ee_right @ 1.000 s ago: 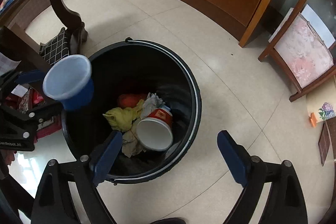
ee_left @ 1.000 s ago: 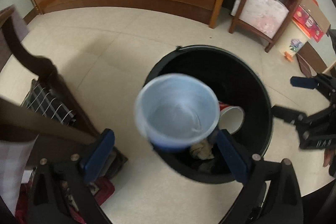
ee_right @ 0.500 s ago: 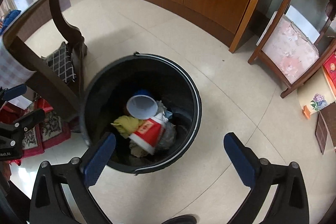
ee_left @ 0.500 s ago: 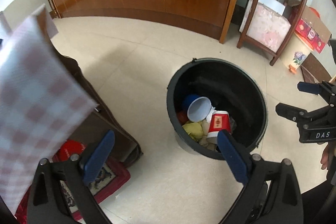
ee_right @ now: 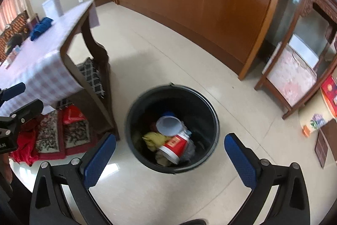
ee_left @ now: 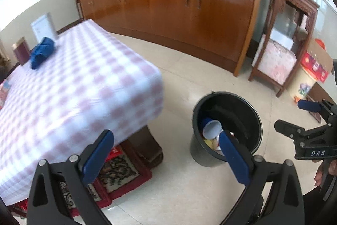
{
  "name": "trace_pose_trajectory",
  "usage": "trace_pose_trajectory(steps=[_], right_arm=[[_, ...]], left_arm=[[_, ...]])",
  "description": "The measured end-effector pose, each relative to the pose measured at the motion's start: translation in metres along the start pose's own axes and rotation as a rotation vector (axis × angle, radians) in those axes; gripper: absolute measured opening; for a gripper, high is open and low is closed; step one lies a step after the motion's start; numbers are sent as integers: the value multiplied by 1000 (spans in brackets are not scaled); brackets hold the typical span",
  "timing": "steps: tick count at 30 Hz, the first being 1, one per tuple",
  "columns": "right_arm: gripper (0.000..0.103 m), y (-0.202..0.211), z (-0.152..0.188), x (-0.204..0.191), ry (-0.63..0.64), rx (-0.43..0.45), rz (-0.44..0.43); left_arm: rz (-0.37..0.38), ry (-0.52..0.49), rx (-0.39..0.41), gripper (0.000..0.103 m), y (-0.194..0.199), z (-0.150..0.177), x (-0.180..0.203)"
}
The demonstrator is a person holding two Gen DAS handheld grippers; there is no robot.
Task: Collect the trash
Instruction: 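Move both open tools back to the table toward the milk carton and blue cloth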
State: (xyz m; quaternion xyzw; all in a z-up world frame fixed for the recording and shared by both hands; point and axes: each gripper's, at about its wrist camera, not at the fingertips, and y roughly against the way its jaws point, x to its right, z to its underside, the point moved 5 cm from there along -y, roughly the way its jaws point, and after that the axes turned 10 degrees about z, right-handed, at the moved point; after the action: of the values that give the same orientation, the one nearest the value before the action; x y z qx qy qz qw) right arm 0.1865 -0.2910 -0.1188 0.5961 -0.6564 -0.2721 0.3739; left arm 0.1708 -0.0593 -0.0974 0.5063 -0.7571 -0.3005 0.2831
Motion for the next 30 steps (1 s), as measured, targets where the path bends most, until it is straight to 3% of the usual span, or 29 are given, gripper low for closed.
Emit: trace_pose_trajectory(steps=[14, 30], right_arm=[[103, 68, -50, -89, 115, 163, -104], [103, 104, -99, -204, 202, 281, -231]], left_arm=[[-120, 100, 127, 101, 67, -1, -64], [-276, 277, 218, 101, 135, 17, -182]])
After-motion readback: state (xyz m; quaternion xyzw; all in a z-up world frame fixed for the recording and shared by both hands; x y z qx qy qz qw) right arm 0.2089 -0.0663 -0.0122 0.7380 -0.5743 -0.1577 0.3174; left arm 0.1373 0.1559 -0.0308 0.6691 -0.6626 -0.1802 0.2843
